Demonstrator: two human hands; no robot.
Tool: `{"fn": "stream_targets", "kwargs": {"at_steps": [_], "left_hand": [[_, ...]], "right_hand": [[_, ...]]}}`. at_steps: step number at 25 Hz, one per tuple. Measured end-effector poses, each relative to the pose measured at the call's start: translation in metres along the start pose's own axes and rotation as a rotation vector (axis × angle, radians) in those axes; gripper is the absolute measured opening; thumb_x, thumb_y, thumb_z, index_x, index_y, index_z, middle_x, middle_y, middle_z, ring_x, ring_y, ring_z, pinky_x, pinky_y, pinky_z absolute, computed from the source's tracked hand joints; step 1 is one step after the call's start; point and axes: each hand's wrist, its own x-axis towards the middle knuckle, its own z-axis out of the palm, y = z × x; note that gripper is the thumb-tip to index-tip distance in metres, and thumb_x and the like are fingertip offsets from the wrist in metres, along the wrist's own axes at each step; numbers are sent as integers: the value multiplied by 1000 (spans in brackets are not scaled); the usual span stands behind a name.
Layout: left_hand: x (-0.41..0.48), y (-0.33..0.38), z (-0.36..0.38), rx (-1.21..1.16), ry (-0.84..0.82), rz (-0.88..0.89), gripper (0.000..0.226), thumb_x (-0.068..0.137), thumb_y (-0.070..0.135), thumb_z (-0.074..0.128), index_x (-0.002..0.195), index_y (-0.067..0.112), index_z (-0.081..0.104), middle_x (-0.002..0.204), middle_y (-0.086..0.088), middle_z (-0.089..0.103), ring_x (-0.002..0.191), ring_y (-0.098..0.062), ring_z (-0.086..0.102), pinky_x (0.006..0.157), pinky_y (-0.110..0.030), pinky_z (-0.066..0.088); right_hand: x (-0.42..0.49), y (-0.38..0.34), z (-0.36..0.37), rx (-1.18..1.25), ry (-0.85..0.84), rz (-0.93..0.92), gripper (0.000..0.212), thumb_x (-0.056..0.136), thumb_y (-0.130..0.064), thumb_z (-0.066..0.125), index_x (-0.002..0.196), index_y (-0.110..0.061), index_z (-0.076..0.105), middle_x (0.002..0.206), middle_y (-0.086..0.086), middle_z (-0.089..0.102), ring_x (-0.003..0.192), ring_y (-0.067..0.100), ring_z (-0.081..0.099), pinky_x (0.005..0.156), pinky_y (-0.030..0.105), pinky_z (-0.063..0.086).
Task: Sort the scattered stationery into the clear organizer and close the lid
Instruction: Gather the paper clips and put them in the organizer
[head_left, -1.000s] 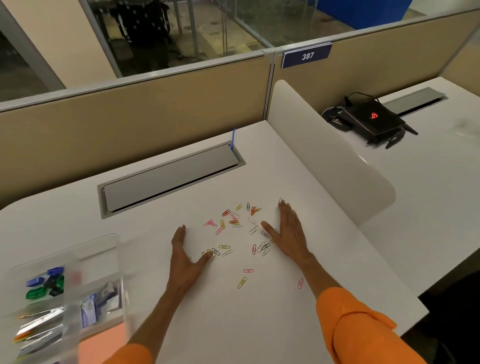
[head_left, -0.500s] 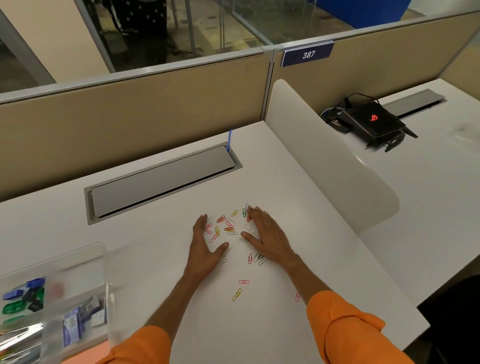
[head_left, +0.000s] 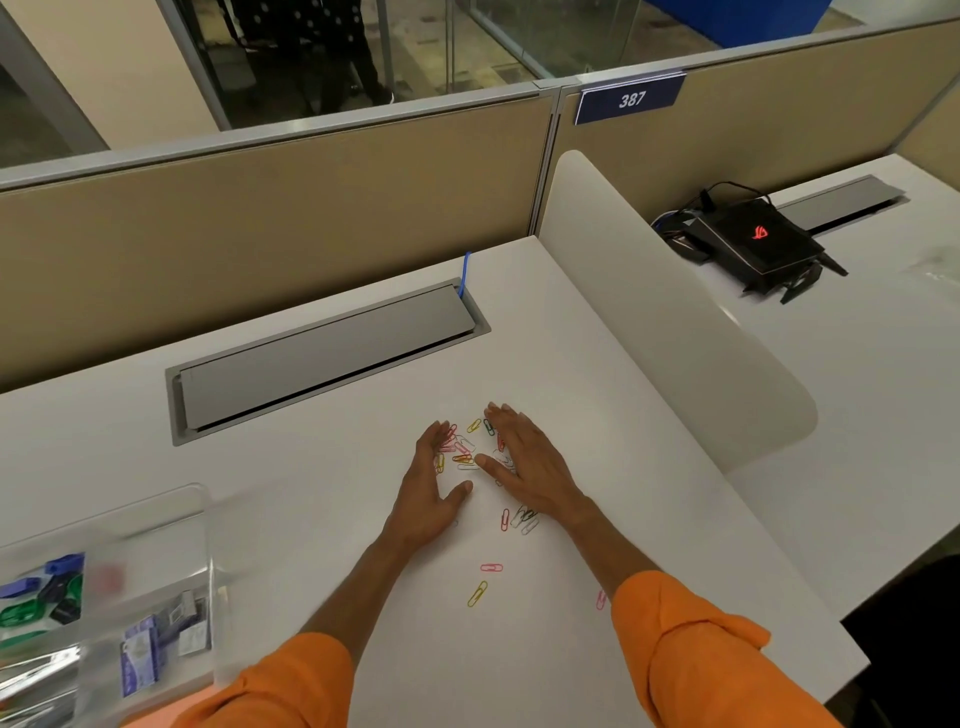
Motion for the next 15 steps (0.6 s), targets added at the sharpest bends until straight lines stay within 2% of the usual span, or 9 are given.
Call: {"fn": "stream_targets", "kwargs": {"at_steps": [2,7,10,12,15], "left_hand": [[1,0,1,-2,-15,8,88,79,27,69,149,24,15,151,13,32,135,-3,36,110,-23,35],[1,3,4,-49,-56,30,85,74,14,55,149,15,15,152,2,33,137,-4,35,113,-27,34],[0,5,3,-98,-51,40,78,78,20,51,148,12,17,148,3,38,134,-1,39,109,-22,36],[0,6,0,-105,45,30,70,80,11,49,145,16,24,143,3,44,130,-5,44,106,-23,40],[5,7,-7,53,215,-13,66,86,-1,48,145,18,26,144,2,45,127,-14,47,103,-21,41]], "right_hand": [[2,-2,1,-30,-15,-36,69,96,-58,34,152,-22,16,159,-8,17,146,2,7,121,32,15],[-5,-11,3,-39,-57,-118,64,99,-51,37,152,-18,19,159,-6,18,146,1,8,121,30,15],[-10,-17,6,-4,-57,-163,65,98,-50,40,151,-18,20,159,-5,20,146,2,10,120,30,16],[-11,-20,8,8,-51,-142,70,96,-55,41,152,-19,18,159,-6,18,146,2,10,121,28,15],[-10,-24,10,7,-82,-92,79,92,-64,39,153,-22,12,160,-8,12,146,2,7,121,26,11]]}}
